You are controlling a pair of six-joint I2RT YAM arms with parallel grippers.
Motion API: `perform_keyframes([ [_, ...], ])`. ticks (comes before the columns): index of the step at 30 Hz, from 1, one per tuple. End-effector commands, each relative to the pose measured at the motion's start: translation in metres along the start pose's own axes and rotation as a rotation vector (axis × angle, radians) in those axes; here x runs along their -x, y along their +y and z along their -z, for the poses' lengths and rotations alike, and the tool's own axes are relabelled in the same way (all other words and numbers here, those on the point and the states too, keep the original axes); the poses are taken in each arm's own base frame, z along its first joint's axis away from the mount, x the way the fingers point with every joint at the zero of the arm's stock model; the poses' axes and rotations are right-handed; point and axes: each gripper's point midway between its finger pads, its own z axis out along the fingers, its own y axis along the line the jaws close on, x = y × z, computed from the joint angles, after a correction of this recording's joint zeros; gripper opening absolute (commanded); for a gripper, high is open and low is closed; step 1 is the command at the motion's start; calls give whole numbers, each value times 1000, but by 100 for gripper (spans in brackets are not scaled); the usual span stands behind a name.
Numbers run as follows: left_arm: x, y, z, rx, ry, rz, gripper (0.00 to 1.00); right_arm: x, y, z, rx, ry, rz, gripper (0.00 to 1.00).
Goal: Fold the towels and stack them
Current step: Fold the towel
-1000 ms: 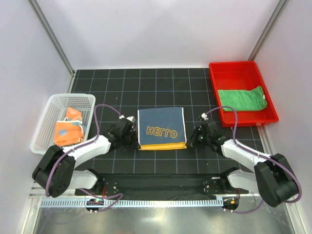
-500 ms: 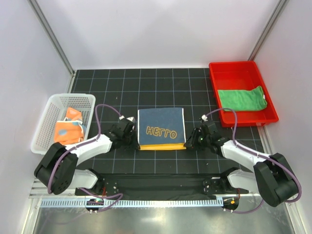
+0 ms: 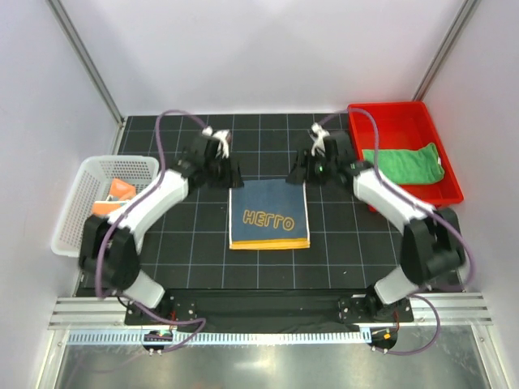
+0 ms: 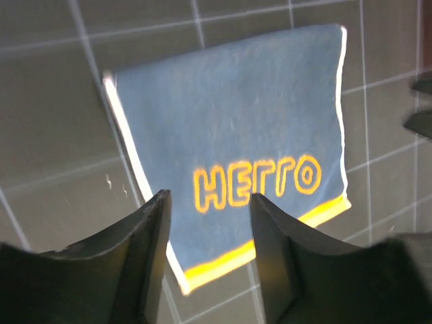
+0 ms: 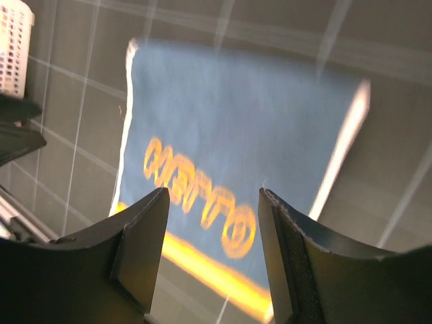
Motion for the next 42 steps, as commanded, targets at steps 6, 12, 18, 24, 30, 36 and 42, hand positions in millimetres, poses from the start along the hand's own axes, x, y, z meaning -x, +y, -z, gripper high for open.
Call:
perform_keyframes([
  [6, 34, 1, -56, -198, 207, -360, 52, 36, -15, -39, 227, 239, 259, 66],
  [12, 26, 38, -87, -261, 292, -391, 52, 20, -48, -54, 260, 427, 267, 68],
  [18, 27, 65, -108, -288, 338, -391, 53, 15, -71, -72, 292, 517, 310, 63],
  [24, 22, 68, -125, -330, 403, -390, 52, 7, -90, -82, 307, 554, 303, 56],
  [30, 21, 70, -130, -356, 425, -419, 51, 16, -98, -85, 345, 517, 260, 55],
  [36, 25, 63, -129, -397, 433, -426, 50, 13, -97, -92, 389, 514, 236, 56],
  [42, 19, 65, -129, -415, 473, -416, 40, 10, -97, -97, 419, 522, 217, 49],
])
